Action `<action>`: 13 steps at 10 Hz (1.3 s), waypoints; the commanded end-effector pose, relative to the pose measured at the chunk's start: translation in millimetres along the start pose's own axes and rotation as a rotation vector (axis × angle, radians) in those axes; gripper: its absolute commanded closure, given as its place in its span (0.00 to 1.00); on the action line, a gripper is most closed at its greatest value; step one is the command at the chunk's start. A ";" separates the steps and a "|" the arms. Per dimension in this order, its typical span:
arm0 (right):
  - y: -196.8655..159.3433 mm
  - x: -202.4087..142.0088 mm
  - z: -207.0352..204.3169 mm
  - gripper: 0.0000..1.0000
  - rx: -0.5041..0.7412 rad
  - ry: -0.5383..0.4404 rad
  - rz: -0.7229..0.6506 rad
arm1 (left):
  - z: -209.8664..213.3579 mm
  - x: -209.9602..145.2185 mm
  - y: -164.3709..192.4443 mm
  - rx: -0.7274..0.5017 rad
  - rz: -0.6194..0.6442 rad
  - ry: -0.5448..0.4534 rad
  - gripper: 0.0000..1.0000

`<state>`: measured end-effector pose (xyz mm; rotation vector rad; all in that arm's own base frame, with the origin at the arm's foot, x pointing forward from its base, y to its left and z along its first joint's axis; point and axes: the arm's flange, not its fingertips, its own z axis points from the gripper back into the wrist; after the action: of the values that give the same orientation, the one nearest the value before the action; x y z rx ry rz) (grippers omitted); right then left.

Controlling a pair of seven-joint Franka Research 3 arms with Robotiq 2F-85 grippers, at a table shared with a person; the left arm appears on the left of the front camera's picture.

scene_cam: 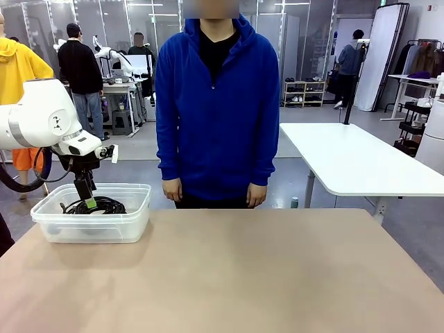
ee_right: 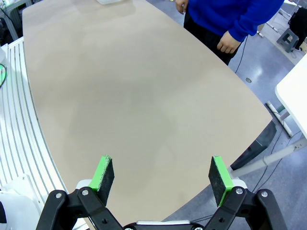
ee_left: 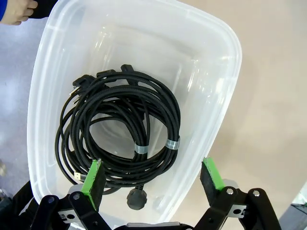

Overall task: Organize and store the cables.
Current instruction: Place the USB Extension Cable into the Organizing box.

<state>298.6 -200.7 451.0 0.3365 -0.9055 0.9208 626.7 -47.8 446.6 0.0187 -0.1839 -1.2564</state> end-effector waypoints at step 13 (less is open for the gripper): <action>-1.8 -1.3 -0.1 0.00 -0.002 -0.012 0.016 | 0.1 -1.4 0.4 0.000 -0.005 0.002 0.00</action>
<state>298.6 -200.7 451.0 0.3365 -0.9056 0.9208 626.7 -47.8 446.6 0.0187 -0.1838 -1.2565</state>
